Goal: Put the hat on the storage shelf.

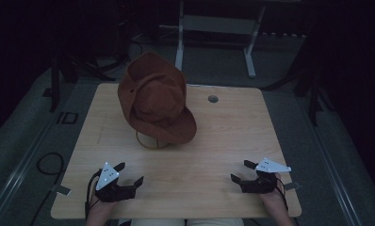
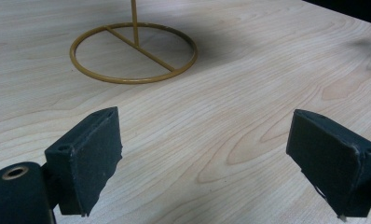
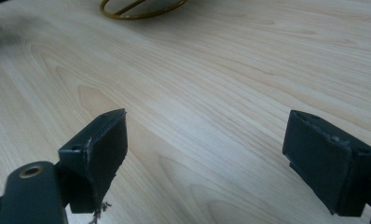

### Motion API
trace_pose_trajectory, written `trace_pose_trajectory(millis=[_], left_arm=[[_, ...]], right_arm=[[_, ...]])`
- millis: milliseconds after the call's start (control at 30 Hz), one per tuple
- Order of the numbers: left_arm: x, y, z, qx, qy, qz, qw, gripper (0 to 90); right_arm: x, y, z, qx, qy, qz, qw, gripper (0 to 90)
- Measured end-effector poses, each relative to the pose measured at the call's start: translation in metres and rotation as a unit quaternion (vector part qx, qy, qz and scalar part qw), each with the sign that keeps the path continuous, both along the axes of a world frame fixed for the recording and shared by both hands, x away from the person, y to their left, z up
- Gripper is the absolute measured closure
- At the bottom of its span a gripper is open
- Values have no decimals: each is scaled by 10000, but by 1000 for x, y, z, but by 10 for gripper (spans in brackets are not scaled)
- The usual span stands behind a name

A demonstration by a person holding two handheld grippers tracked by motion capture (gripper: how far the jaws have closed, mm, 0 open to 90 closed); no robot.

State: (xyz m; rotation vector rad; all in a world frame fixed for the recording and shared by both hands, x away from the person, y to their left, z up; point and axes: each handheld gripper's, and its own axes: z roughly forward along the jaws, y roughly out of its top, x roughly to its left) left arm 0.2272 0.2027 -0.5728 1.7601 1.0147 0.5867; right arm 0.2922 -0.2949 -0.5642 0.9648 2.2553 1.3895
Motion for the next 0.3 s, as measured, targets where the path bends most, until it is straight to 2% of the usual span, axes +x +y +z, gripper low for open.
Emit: trace_pose_trajectory(millis=[67,300], left_arm=[[0,0,0,12,-8,-11,10000,110],[0,-1,-1,23,-5,-19,10000,110]], right_arm=[[1,-1,0,78,-24,-40,10000,137],[1,2,-2,-87,-76,-49,9999,137]])
